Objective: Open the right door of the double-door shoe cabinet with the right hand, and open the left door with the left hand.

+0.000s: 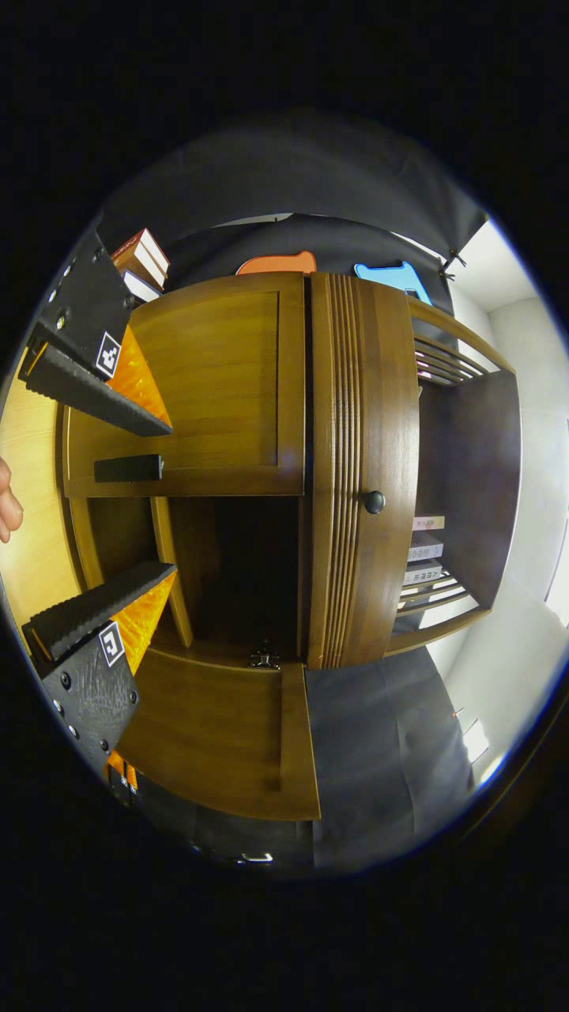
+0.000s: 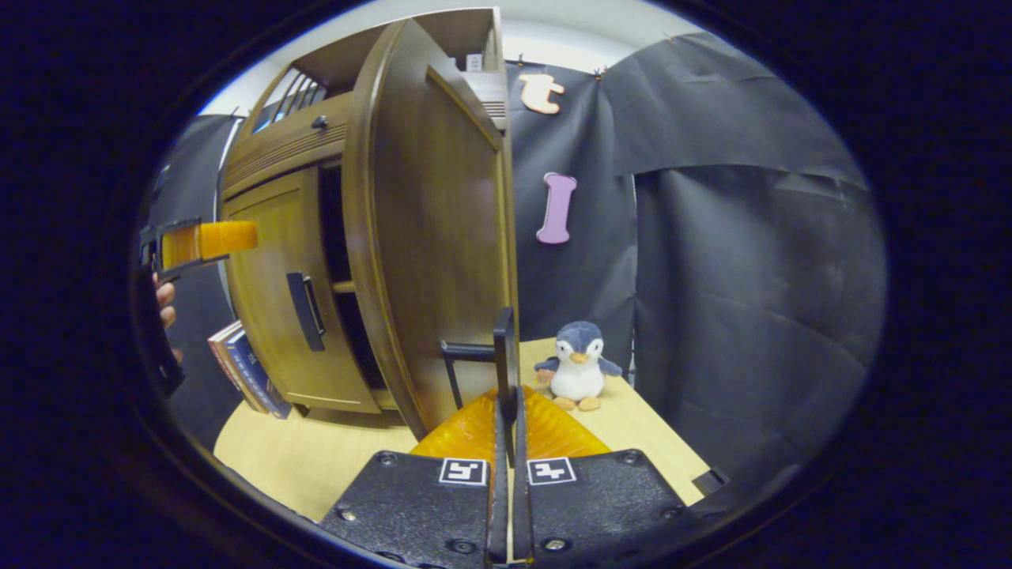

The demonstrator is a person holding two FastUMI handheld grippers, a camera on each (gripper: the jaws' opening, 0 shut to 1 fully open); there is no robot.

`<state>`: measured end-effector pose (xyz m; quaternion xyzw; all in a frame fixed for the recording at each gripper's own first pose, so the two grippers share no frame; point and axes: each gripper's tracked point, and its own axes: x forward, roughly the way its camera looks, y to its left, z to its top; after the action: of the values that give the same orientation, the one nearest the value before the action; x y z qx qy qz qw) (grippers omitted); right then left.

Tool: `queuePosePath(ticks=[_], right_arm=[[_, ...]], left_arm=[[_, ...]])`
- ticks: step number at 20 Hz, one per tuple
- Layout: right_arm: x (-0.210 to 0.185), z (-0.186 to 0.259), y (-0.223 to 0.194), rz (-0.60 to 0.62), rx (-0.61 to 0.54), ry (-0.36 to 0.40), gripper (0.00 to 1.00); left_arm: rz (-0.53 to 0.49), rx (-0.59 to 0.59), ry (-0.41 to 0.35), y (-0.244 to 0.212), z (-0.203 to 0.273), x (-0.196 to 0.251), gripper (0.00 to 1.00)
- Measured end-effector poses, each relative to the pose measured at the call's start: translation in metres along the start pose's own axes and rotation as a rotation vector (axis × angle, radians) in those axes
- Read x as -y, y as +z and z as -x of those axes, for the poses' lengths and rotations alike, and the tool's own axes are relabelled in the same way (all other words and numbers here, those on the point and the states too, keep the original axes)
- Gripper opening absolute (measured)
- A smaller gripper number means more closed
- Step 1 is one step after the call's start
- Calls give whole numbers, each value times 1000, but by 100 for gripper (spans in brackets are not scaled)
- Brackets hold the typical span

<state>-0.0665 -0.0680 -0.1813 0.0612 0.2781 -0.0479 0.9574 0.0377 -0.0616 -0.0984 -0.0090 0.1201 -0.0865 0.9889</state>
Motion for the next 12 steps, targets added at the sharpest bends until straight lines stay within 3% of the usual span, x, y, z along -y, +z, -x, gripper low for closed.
queuePosePath(ticks=[3,12], right_arm=[[14,3,2,-45,-4,-26,6],[42,12,9,6,23,-61,4]], left_arm=[[2,-30,3,-12,-4,5,96],[-25,-104,54,-45,-25,-4,96]])
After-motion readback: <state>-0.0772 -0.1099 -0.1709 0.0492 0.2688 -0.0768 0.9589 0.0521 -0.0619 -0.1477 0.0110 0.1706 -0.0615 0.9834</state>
